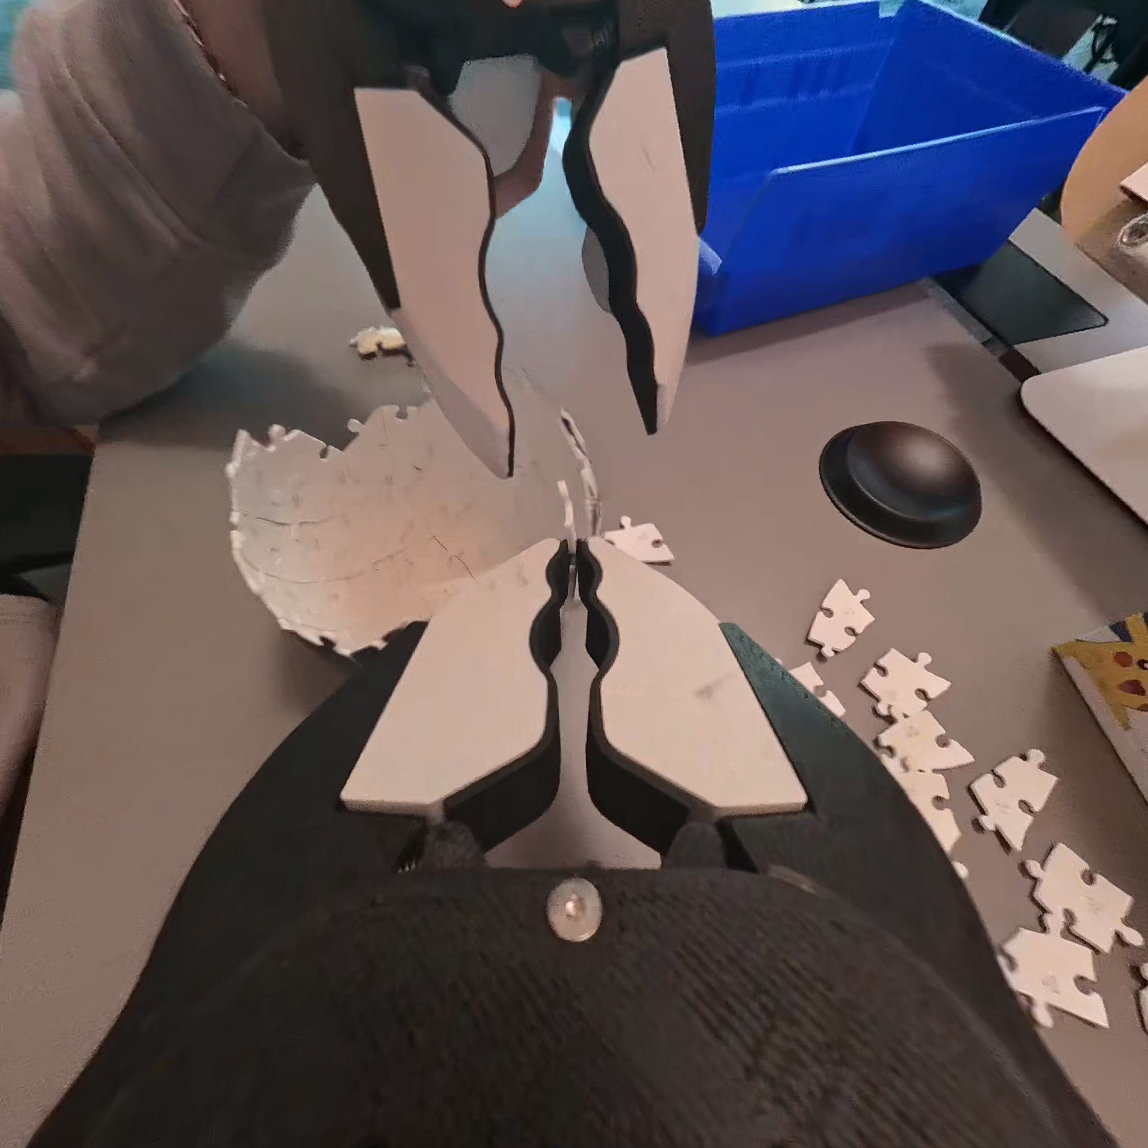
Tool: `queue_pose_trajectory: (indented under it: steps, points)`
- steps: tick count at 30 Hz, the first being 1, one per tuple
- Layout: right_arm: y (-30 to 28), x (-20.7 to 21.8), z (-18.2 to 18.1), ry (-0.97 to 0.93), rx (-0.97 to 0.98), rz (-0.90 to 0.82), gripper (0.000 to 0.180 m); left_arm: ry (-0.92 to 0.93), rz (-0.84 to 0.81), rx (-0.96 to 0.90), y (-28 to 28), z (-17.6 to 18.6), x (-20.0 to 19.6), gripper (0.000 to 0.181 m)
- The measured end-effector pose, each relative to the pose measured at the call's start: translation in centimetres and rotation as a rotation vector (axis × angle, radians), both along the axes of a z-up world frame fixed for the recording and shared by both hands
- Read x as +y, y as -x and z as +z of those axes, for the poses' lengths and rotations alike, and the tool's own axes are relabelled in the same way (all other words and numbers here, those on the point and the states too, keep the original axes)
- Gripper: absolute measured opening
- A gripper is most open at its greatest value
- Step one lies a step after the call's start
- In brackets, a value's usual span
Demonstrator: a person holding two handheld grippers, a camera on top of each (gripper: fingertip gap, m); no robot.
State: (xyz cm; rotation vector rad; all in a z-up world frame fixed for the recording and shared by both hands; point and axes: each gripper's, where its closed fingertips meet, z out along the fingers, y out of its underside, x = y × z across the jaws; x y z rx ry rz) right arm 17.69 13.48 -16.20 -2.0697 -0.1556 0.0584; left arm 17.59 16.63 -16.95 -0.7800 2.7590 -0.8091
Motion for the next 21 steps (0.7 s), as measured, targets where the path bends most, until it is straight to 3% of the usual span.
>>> queue_pose_trajectory:
  steps: [7, 13, 21]
  points:
    - [-0.4, 0.6, -1.8, 0.077, 0.003, 0.028, 0.002, -0.151, -0.061, -0.066, -1.1, -2.3, -0.1, 0.033]
    - [-0.6, 1.0, -2.4, 0.092, -0.004, 0.009, 0.002, -0.104, -0.041, -0.021, -1.3, -2.6, -0.5, 0.013]
    - [-1.2, 1.4, -2.4, 0.062, -0.109, -0.058, 0.002, -0.059, 0.027, 0.06, -1.2, -3.0, -0.6, 0.011]
